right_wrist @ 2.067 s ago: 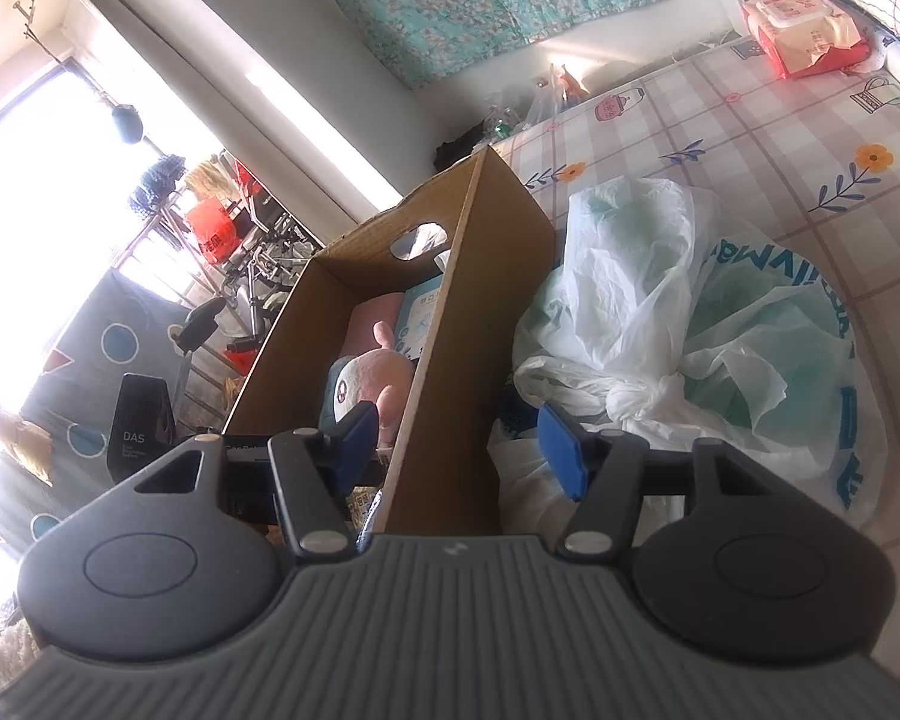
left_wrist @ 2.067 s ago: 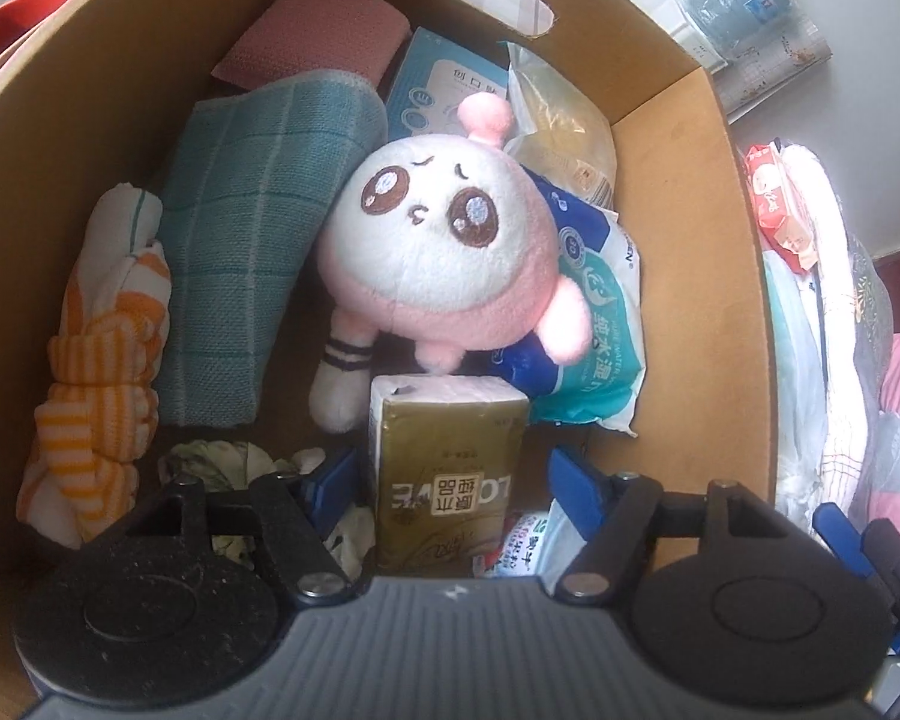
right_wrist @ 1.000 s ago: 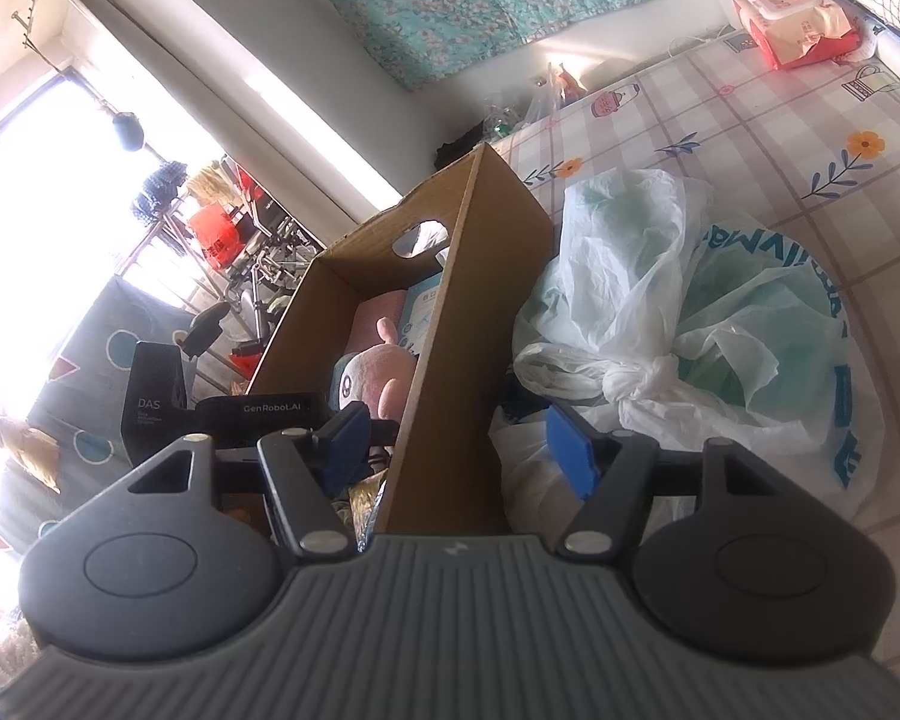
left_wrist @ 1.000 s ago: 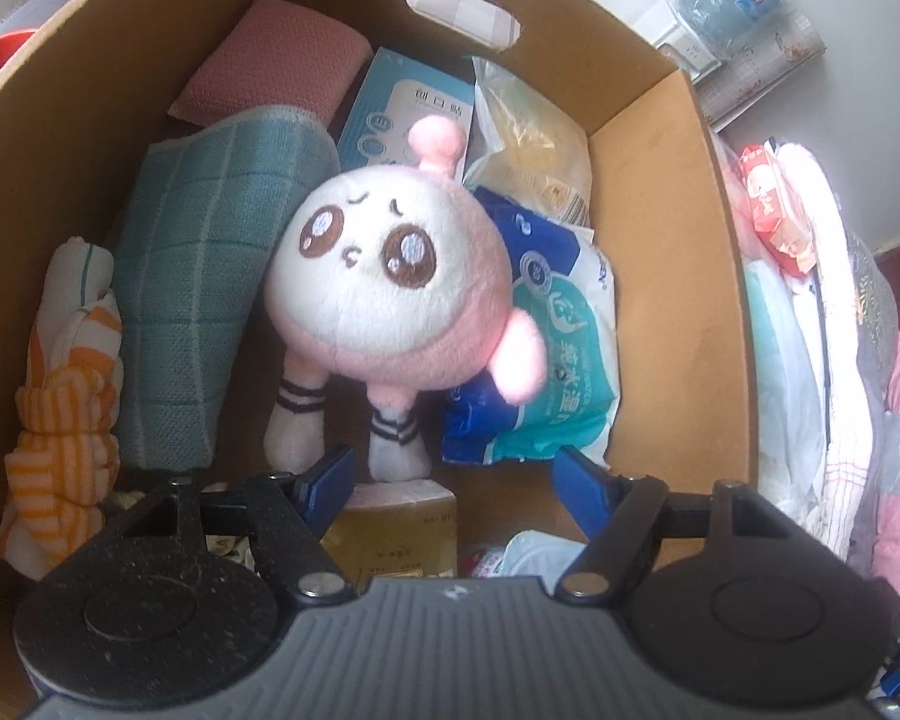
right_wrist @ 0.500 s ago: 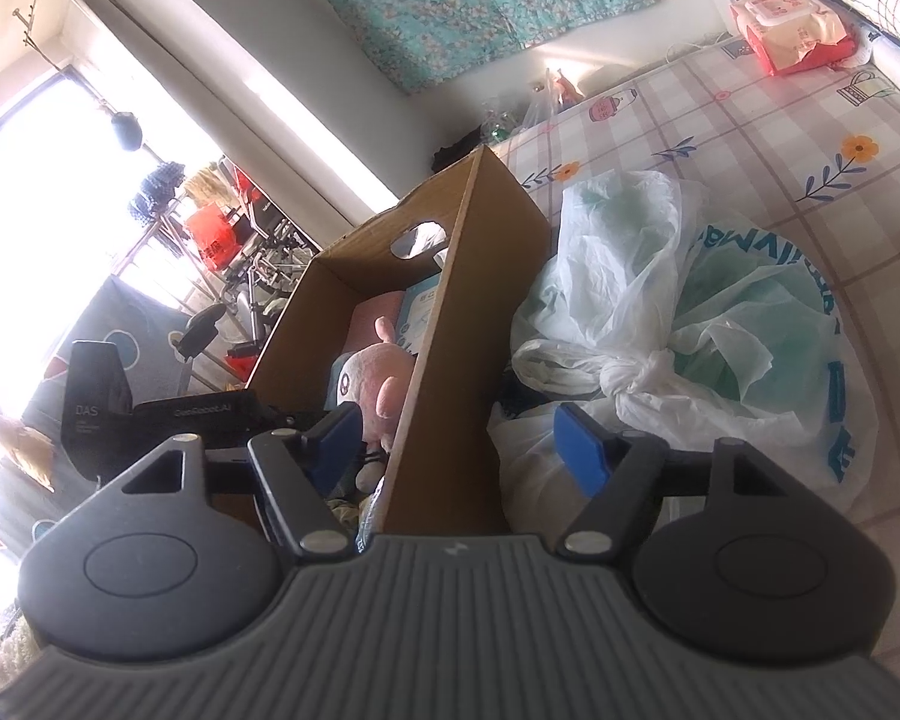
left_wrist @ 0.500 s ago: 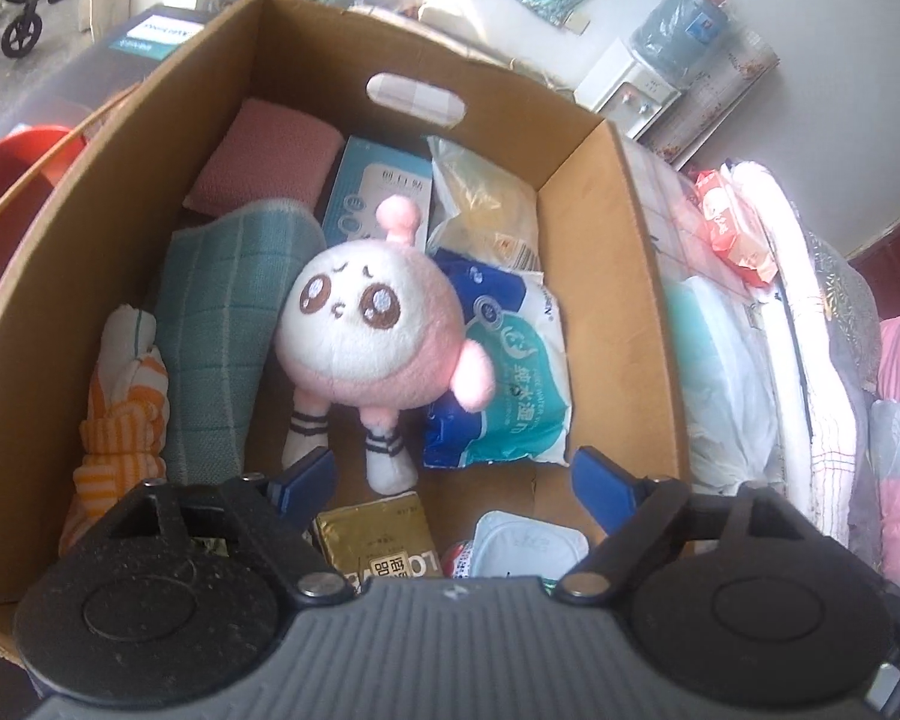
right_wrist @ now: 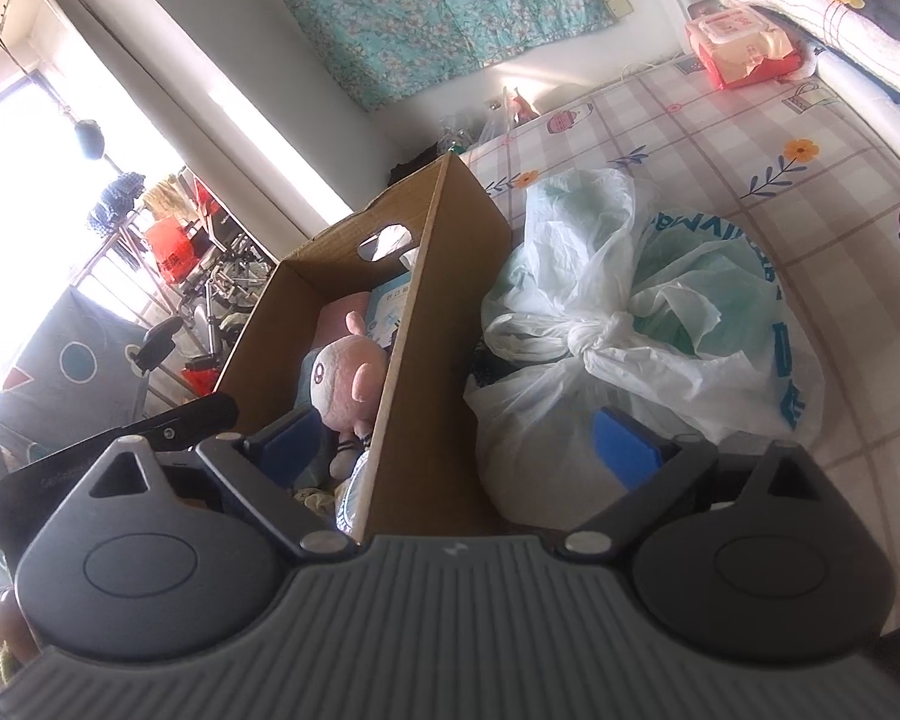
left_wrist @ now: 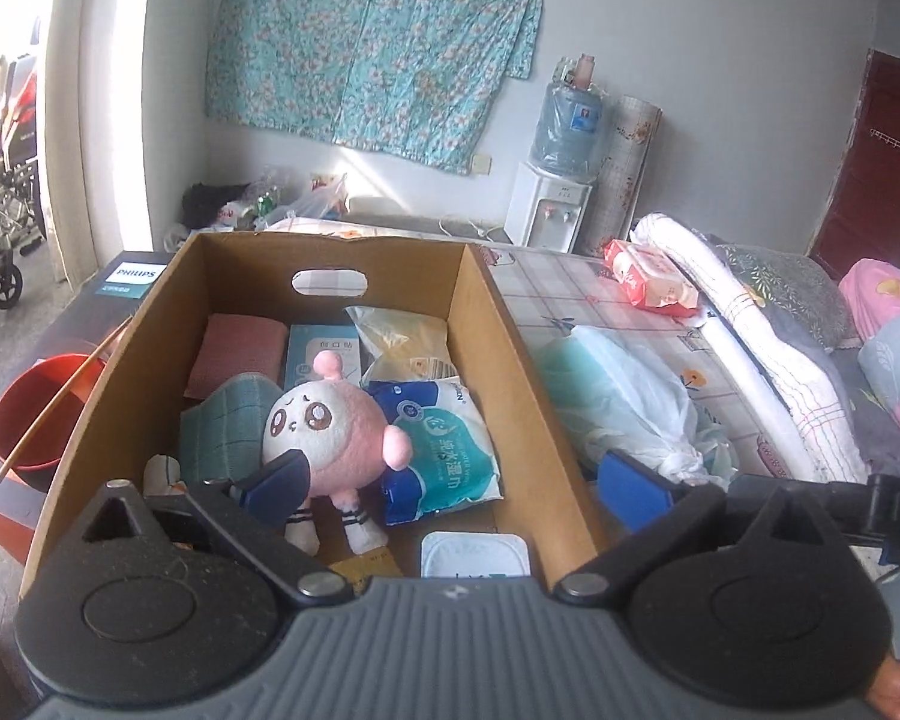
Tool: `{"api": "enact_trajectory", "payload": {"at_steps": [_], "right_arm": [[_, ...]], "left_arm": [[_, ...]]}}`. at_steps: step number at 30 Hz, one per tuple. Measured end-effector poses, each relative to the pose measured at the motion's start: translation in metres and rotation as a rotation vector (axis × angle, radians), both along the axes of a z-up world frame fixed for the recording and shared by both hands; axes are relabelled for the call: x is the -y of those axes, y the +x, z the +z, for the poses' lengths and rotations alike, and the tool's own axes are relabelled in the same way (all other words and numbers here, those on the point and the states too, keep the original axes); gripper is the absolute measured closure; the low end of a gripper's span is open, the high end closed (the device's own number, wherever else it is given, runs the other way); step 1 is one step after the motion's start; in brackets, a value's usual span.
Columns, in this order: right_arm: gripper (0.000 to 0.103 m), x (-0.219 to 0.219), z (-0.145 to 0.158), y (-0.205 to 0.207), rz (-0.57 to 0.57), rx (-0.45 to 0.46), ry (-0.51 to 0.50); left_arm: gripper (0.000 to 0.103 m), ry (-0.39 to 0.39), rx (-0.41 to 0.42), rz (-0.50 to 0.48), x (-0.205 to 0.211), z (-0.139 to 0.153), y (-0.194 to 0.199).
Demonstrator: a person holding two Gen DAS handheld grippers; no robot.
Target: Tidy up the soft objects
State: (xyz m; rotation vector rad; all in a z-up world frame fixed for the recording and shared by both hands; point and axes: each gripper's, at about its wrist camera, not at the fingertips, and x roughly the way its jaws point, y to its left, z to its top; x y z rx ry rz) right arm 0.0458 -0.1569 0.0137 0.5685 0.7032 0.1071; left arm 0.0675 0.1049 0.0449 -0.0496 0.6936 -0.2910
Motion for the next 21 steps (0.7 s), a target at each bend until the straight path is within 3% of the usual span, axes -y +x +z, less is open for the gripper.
{"api": "enact_trajectory", "payload": {"at_steps": [7, 11, 16, 21], "right_arm": [[0.001, -0.019, 0.014, -0.017, -0.031, 0.041, -0.227], [0.001, -0.026, 0.015, -0.022, -0.040, 0.039, -0.290], [0.001, -0.032, 0.017, -0.029, -0.063, 0.032, -0.375], [0.001, -0.036, 0.018, -0.033, -0.066, 0.011, -0.383]], "left_arm": [[0.000, 0.105, 0.040, -0.013, 0.020, -0.004, -0.036], [0.000, 0.144, 0.037, -0.017, 0.030, -0.010, -0.051], [0.000, 0.225, 0.053, 0.047, 0.034, -0.013, -0.059], [0.000, 0.265, 0.028, 0.080, 0.027, -0.014, -0.059]]}}
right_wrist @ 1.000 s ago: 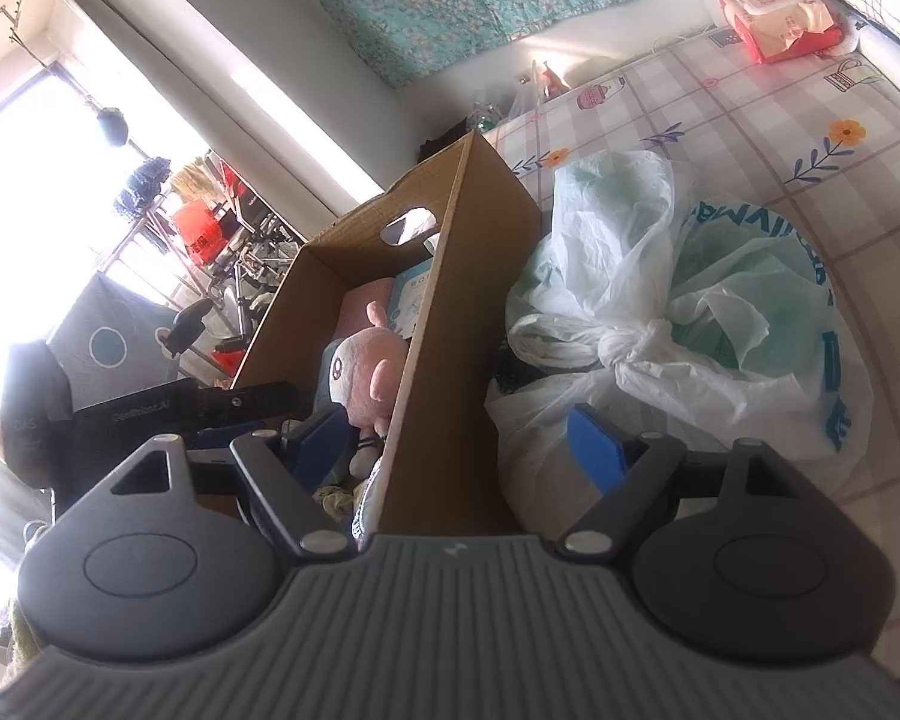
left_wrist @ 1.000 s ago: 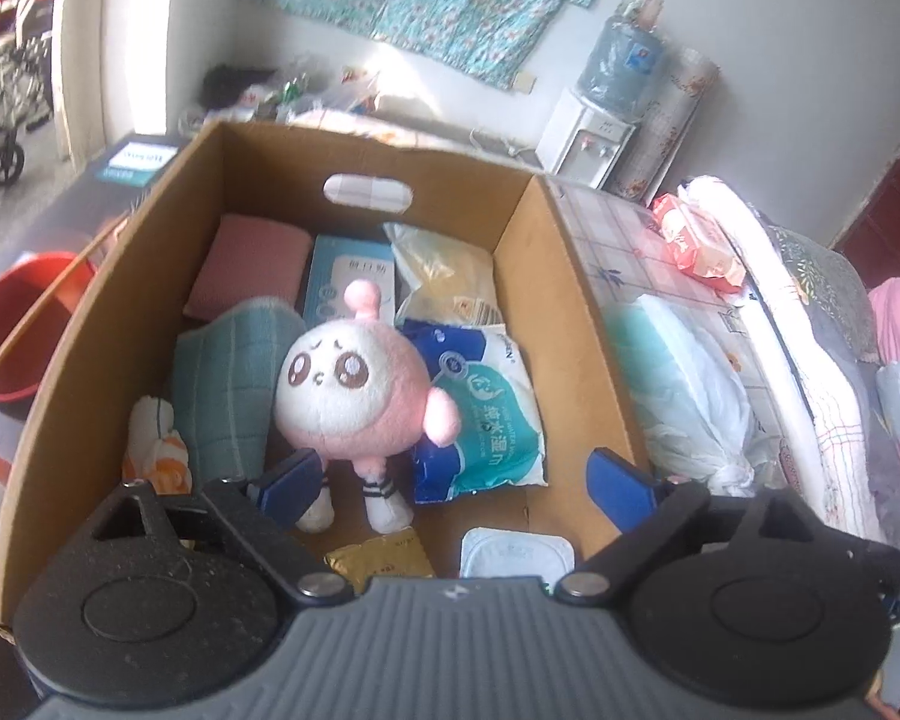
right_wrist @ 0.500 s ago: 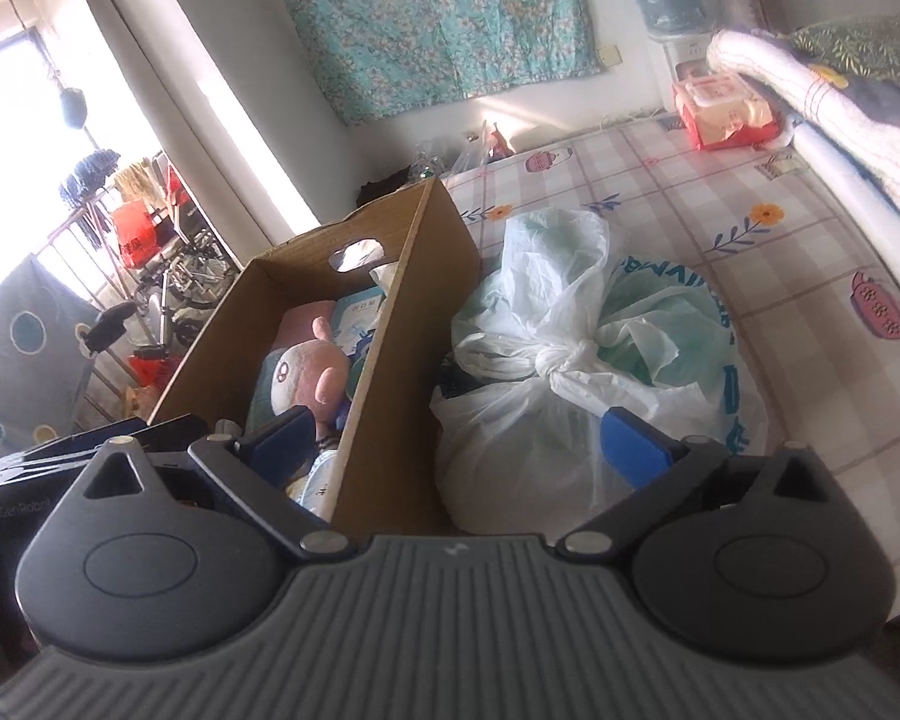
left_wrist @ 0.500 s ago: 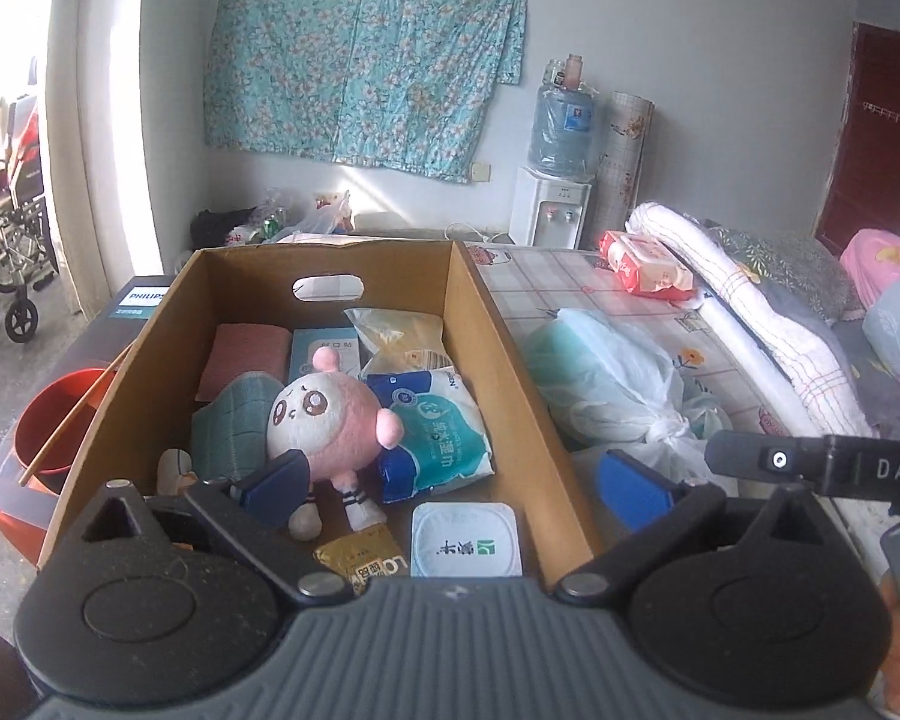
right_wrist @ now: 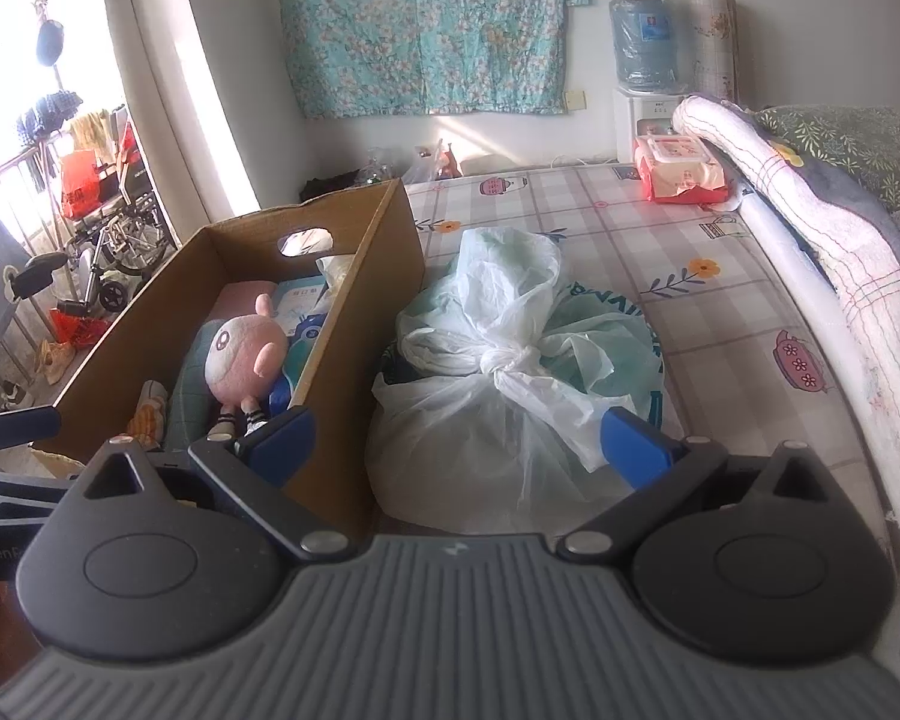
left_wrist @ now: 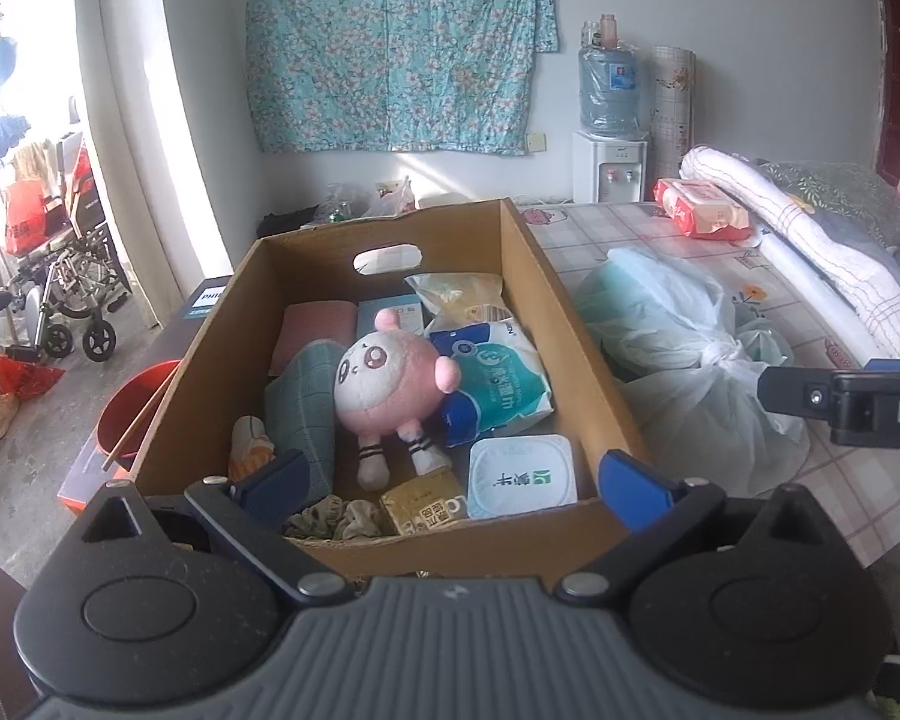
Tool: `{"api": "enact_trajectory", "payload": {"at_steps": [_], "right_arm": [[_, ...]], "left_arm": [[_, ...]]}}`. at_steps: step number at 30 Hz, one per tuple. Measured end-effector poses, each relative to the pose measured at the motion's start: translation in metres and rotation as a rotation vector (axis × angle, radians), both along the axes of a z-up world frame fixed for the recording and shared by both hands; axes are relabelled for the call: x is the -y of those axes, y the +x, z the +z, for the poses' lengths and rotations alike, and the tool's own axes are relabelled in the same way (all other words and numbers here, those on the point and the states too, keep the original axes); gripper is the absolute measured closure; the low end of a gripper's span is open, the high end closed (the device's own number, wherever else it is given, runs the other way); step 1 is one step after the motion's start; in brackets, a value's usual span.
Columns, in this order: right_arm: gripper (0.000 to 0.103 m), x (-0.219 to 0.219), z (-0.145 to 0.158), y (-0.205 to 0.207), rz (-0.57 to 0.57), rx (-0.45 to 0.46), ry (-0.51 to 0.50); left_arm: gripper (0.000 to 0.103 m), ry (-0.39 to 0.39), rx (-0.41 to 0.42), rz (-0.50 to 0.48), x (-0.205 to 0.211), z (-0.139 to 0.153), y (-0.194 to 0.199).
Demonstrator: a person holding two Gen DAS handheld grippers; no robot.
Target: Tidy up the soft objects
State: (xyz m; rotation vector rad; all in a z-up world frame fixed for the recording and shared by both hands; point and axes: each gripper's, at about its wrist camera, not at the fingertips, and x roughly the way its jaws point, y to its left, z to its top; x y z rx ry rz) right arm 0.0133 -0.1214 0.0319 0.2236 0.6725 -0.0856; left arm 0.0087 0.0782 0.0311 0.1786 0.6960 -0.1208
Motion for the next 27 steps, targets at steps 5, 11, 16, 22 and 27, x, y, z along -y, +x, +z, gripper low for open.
{"api": "enact_trajectory", "payload": {"at_steps": [5, 11, 16, 22, 27], "right_arm": [[0.001, -0.009, -0.002, 0.003, -0.011, -0.039, -0.038], [0.001, -0.018, -0.006, 0.007, 0.015, -0.082, -0.038], [0.001, -0.022, -0.010, 0.012, 0.041, -0.133, -0.019], [0.001, -0.025, -0.012, 0.012, 0.060, -0.155, -0.007], [0.001, -0.027, -0.012, 0.012, 0.079, -0.163, -0.001]], "left_arm": [[0.000, -0.047, -0.058, 0.050, -0.012, -0.003, 0.002], [0.000, -0.072, -0.093, 0.087, -0.022, -0.005, -0.002], [0.000, -0.084, -0.097, 0.098, -0.024, -0.002, -0.008], [0.000, -0.107, -0.114, 0.122, -0.027, -0.001, -0.009], [0.000, -0.118, -0.142, 0.140, -0.028, -0.004, -0.006]]}}
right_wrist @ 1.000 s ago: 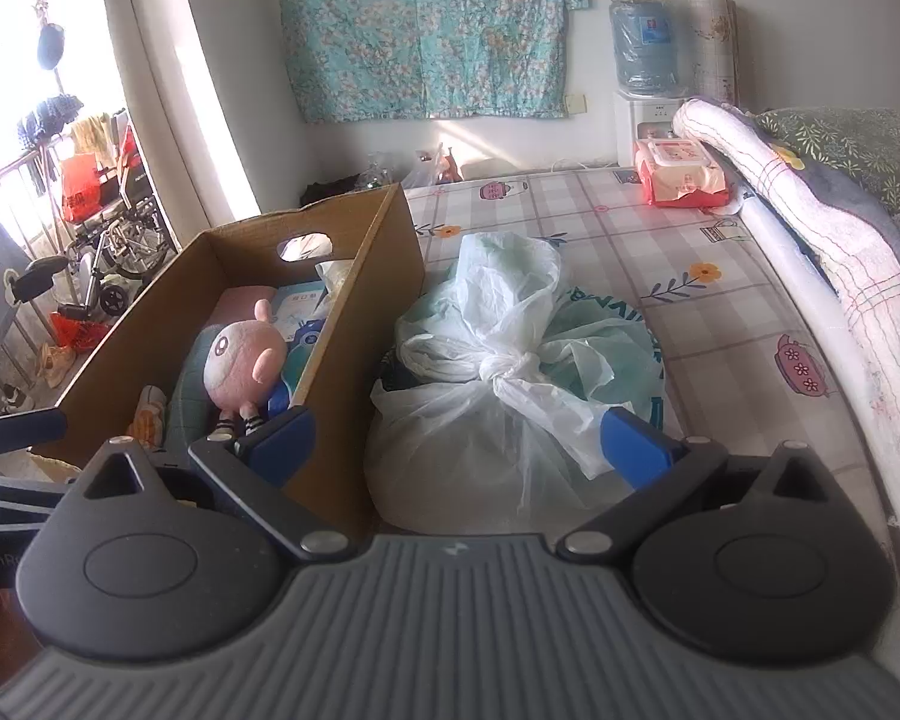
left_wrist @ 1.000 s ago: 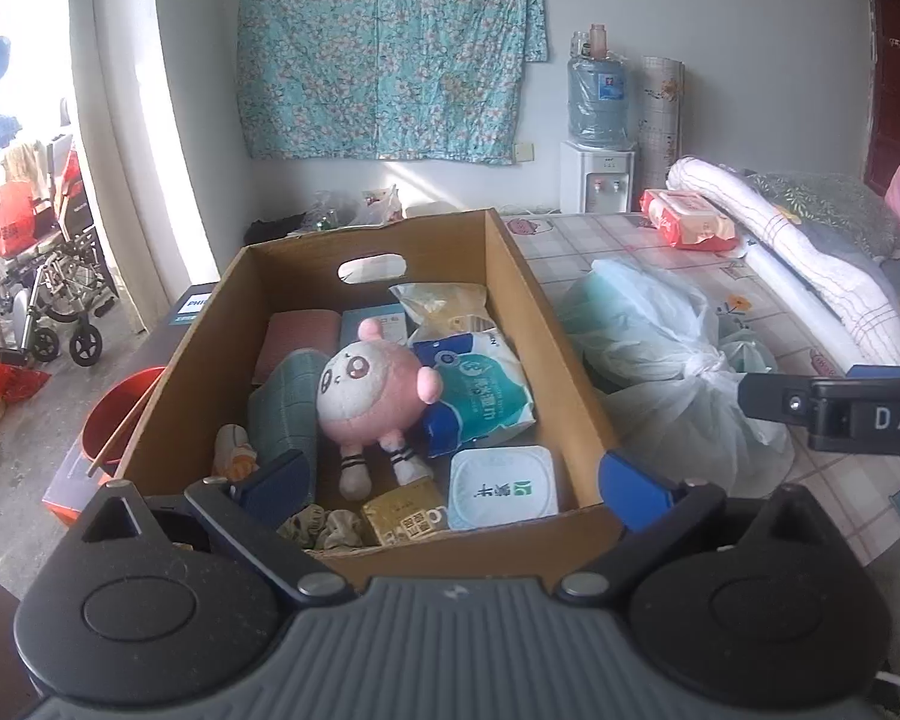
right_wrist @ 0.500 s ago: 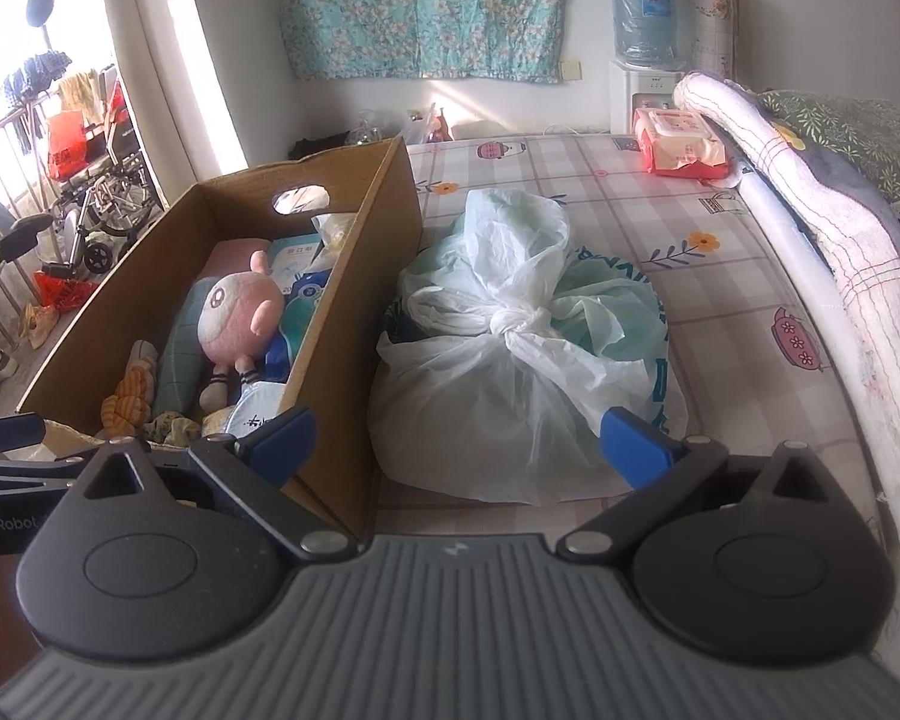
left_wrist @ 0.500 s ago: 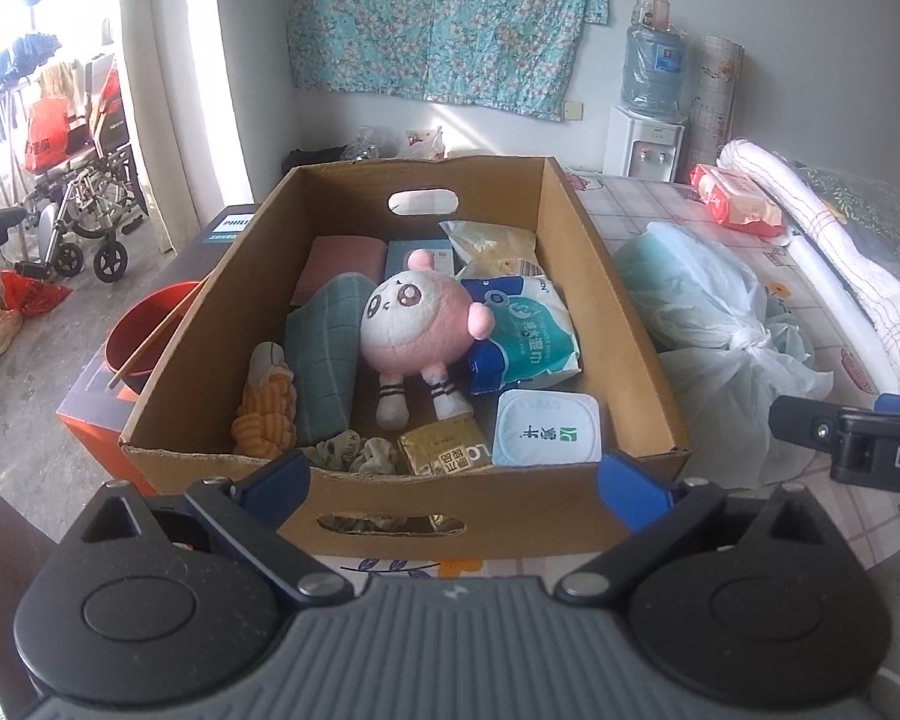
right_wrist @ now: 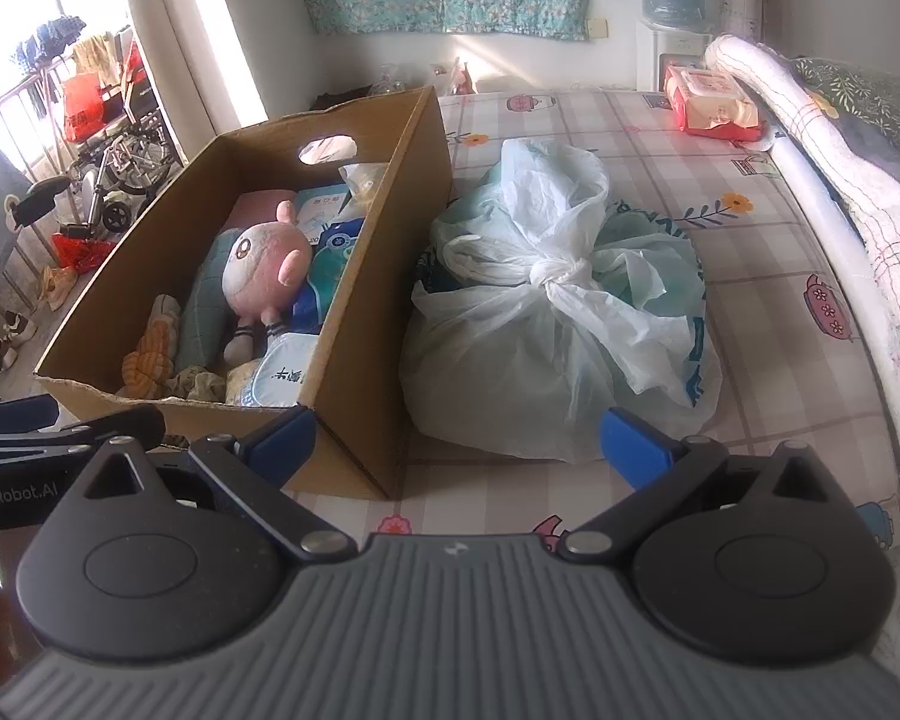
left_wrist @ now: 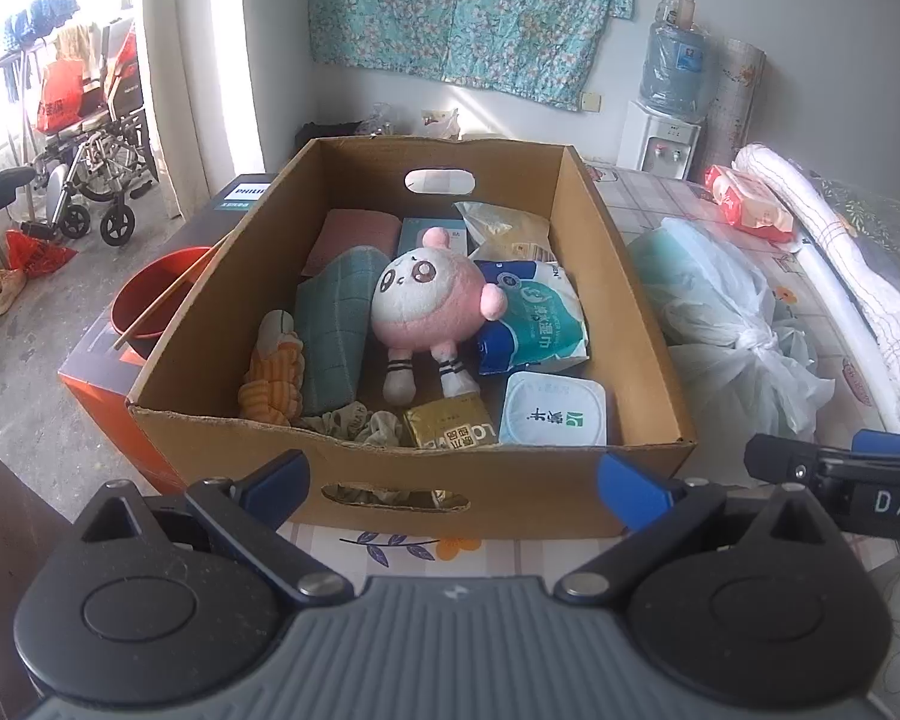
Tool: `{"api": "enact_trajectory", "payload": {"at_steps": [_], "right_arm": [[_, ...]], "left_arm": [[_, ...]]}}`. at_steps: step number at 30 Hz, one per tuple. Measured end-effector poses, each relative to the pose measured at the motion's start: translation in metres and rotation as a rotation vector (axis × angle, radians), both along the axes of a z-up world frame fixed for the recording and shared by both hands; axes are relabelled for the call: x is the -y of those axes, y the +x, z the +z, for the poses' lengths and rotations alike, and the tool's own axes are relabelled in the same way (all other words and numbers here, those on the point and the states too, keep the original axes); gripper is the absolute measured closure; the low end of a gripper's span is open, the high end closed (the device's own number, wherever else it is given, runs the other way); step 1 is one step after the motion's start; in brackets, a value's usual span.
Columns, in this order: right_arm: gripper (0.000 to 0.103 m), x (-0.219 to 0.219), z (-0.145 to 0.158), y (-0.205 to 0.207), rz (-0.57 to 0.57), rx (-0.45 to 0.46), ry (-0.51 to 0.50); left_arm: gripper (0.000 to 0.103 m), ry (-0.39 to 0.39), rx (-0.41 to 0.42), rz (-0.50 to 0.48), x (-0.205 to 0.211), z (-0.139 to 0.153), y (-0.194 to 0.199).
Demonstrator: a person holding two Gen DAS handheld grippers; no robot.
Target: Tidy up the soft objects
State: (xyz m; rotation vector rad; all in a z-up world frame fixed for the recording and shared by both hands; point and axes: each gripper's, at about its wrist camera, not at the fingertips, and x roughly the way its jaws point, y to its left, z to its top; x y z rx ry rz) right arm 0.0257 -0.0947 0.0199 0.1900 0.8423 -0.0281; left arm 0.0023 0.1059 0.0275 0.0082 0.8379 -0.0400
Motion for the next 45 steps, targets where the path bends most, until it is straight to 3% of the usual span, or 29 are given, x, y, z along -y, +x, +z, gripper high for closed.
{"api": "enact_trajectory", "payload": {"at_steps": [12, 45], "right_arm": [[0.001, -0.002, -0.001, 0.001, 0.026, -0.009, 0.014], [0.001, -0.013, -0.019, 0.018, 0.094, -0.080, -0.003]], "left_arm": [[0.000, -0.031, -0.053, 0.033, 0.000, -0.006, 0.002], [0.000, 0.037, -0.098, 0.078, 0.003, -0.019, 0.012]]}}
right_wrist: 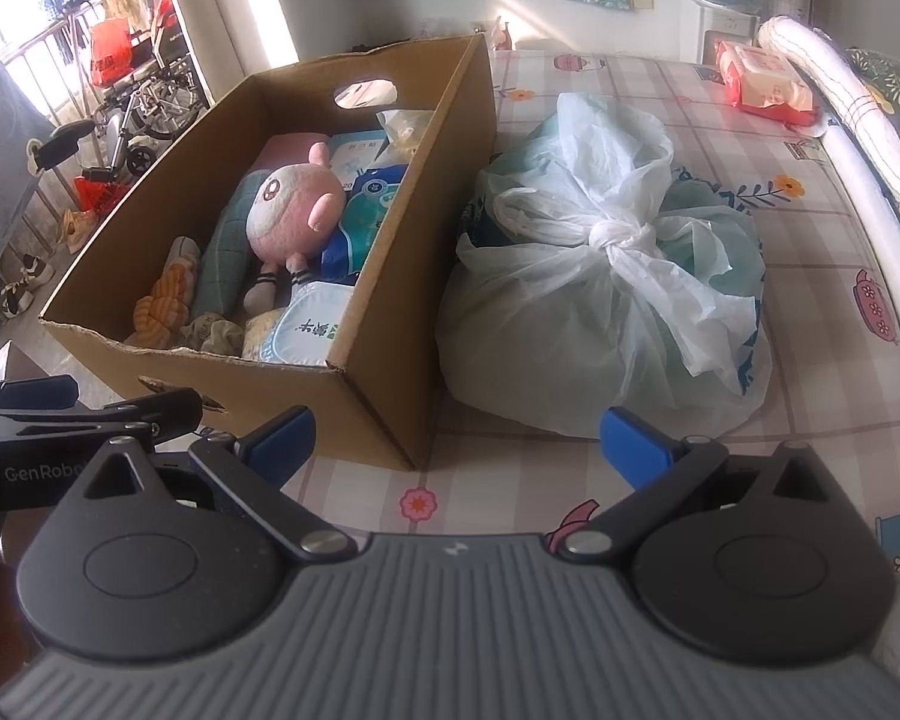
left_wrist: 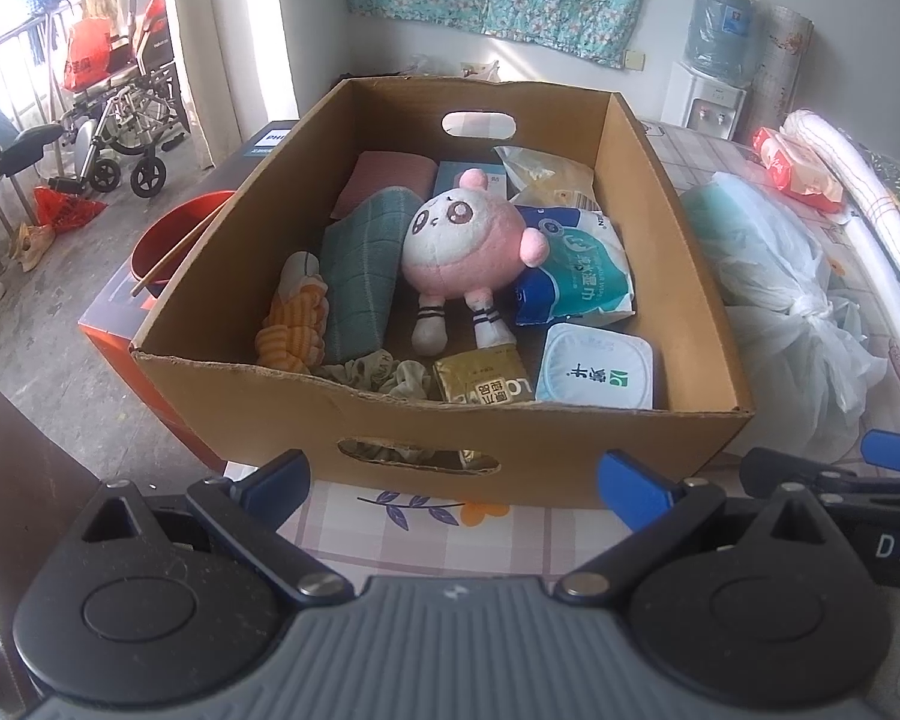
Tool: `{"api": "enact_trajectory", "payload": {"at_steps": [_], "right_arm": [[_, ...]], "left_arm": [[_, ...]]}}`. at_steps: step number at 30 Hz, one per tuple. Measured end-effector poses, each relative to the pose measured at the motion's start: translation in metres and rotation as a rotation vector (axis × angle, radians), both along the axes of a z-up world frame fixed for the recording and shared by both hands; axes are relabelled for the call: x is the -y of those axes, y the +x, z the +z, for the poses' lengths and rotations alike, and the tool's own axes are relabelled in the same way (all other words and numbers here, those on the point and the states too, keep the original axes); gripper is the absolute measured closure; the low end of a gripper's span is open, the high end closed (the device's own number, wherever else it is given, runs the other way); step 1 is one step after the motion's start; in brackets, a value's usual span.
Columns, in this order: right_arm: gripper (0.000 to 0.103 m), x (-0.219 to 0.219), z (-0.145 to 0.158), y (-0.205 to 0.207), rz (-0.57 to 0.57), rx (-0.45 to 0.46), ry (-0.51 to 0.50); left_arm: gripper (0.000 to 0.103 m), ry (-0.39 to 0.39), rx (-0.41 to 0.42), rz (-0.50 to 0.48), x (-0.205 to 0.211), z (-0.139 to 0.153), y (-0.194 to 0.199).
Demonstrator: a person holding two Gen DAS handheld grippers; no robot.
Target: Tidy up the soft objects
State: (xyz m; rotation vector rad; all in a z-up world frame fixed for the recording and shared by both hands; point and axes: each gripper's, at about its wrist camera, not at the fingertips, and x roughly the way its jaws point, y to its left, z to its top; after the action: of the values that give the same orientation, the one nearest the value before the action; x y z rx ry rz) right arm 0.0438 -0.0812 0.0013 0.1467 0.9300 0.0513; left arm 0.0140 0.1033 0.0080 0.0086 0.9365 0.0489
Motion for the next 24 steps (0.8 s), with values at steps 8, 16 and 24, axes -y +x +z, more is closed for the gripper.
{"api": "enact_trajectory", "payload": {"at_steps": [8, 16, 24], "right_arm": [[0.001, -0.0012, -0.0021, 0.0027, 0.002, -0.010, -0.003], [0.001, -0.0017, -0.0026, 0.0036, 0.004, -0.014, -0.002], [0.001, -0.0017, -0.0031, 0.0042, 0.004, -0.017, 0.000]], "left_arm": [[0.000, -0.004, -0.007, 0.006, -0.0017, -0.0021, 0.0010], [0.000, -0.008, -0.012, 0.009, -0.0025, -0.0035, 0.0007], [0.001, -0.008, -0.014, 0.011, -0.0026, -0.0041, 0.0007]]}}
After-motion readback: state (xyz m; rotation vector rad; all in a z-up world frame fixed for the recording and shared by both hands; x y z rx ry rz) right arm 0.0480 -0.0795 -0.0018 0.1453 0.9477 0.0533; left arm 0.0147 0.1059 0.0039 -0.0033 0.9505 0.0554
